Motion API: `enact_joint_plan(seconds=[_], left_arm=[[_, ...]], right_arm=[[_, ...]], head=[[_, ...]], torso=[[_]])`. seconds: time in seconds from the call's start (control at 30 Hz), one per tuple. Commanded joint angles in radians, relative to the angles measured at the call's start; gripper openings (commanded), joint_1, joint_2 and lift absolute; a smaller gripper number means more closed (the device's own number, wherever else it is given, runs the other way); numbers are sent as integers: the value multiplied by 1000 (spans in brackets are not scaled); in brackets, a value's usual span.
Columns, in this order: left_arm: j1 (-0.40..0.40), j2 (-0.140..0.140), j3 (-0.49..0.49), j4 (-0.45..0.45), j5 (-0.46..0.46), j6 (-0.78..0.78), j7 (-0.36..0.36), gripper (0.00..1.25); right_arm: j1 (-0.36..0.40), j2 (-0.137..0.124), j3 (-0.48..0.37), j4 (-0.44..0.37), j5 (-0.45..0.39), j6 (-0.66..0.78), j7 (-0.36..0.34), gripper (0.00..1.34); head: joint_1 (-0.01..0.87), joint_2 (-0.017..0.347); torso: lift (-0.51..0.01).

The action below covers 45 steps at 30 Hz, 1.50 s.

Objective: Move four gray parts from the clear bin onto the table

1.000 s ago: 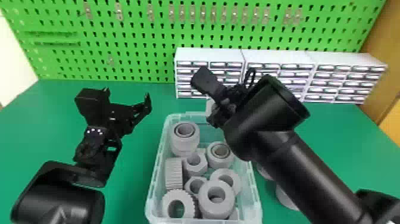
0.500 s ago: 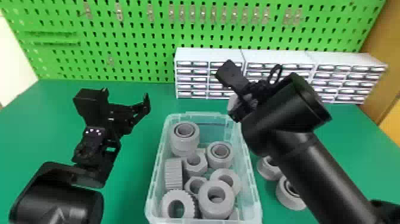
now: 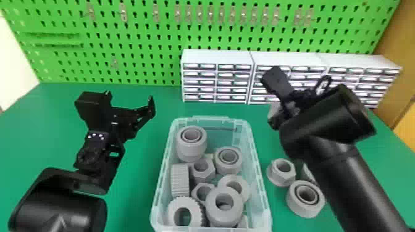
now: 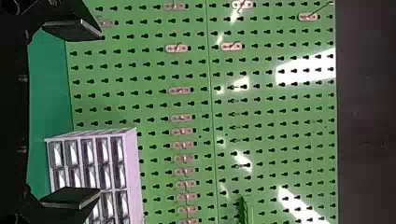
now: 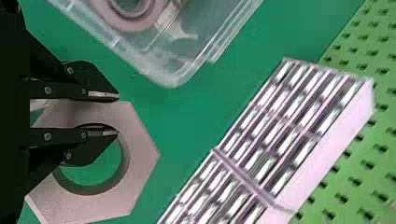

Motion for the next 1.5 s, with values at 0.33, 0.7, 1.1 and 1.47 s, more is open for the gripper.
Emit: enact_joint_plan(seconds=[0.33, 0.7, 1.1, 1.47], left_arm=[[1, 0, -1, -2, 1, 0, 0, 1140], [1, -2, -6, -2, 1, 2, 0, 1140], [1, -2, -6, -2, 3, 5, -3, 1140], [-3, -2, -12, -2, 6, 6, -3, 1140]], right_arm=[[101, -18, -169, -34, 53, 58, 2, 172], [219, -4, -263, -110, 92, 140, 2, 172], [348, -7, -384, -146, 112, 184, 2, 172], [382, 5, -471, -78, 36, 41, 2, 172]], head=[[678, 34], [678, 34], [678, 34], [678, 34]], torso=[[-50], [-50], [-50], [-50]])
